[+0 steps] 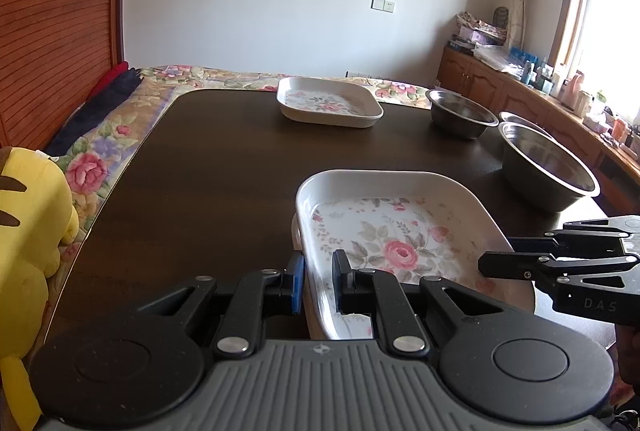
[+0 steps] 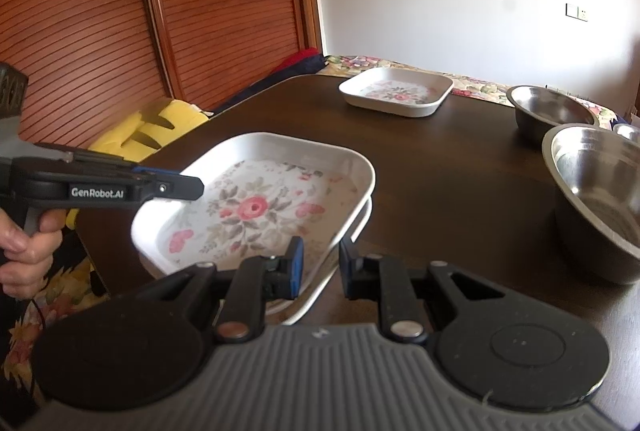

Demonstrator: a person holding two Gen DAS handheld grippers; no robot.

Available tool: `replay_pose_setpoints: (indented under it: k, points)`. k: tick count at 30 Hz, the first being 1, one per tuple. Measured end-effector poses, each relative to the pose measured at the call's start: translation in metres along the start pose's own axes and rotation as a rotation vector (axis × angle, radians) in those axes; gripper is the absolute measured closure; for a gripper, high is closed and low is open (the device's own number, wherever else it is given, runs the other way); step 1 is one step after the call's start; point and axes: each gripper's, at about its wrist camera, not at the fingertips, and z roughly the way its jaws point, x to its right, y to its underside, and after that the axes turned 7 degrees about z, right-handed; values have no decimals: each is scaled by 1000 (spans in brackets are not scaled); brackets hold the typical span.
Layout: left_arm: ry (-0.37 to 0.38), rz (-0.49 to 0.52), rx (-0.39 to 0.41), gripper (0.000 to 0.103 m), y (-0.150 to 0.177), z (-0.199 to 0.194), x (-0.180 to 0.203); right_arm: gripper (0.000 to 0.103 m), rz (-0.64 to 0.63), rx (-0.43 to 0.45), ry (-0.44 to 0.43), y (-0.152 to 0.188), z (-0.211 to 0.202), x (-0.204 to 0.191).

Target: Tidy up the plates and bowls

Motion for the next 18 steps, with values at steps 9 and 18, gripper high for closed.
replay_pose_setpoints:
  k: [9, 18]
  points:
    - [-15, 24, 4, 86, 1, -1, 4, 82, 18, -3, -9, 4, 0, 4]
    - [-18, 19, -6, 84, 6, -2, 2, 81, 20, 13, -13, 4, 0, 4]
